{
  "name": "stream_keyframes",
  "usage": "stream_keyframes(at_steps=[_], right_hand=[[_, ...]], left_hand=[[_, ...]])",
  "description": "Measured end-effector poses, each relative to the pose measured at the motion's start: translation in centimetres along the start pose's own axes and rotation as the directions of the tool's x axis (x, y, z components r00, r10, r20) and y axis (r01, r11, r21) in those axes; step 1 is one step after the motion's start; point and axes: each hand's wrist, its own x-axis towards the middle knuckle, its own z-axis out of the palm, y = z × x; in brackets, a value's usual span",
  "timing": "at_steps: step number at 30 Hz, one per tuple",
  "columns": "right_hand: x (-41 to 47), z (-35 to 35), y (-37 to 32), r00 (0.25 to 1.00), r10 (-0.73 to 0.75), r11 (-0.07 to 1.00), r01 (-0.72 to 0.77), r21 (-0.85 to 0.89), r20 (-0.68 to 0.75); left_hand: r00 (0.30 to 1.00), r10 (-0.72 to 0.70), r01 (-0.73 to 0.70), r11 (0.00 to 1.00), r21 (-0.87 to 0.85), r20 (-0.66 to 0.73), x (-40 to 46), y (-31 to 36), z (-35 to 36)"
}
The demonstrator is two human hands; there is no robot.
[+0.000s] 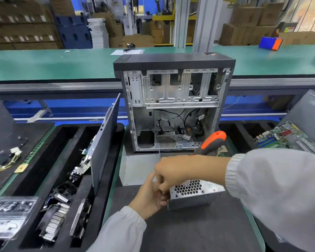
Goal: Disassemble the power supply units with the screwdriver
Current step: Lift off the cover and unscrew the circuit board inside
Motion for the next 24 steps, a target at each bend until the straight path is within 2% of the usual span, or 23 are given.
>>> stream_keyframes(at_steps=[4, 8, 14, 18, 21, 24], right_hand=[[1.9, 0.9, -0.8, 0.999, 0.042, 0.984, -0.043, -0.173, -0.005], [2.7, 1.5, -0.4, 0.998, 0.069, 0.982, -0.065, -0.176, 0.014], [2.3, 1.2, 1.5, 0.997, 0.076, 0.992, -0.079, -0.098, -0.029], [1.0, 0.2, 3.2, 0.99, 0.082, 0.994, -0.072, 0.085, -0.117], [-0.5, 0.2, 5.1, 0.97, 0.139, 0.974, -0.098, 0.204, -0.198], [-1.6, 1.2, 6.5, 0.967, 0.188, 0.957, -0.142, 0.251, -0.171]], left_hand=[[0.999, -0.045, 0.046, 0.996, -0.073, 0.015, 0.1, 0.2, -0.4], [0.998, -0.047, 0.045, 0.998, -0.052, -0.043, 0.6, 0.2, 0.0], [0.998, -0.055, 0.056, 0.996, 0.07, -0.02, 1.3, 0.3, -0.1], [0.999, -0.01, 0.014, 0.994, 0.11, -0.039, 2.0, 0.0, -0.2], [1.0, 0.004, -0.001, 0.993, 0.119, -0.021, 2.5, 0.0, -0.3], [1.0, 0.003, 0.002, 0.987, 0.161, -0.03, 3.0, -0.1, -0.5]])
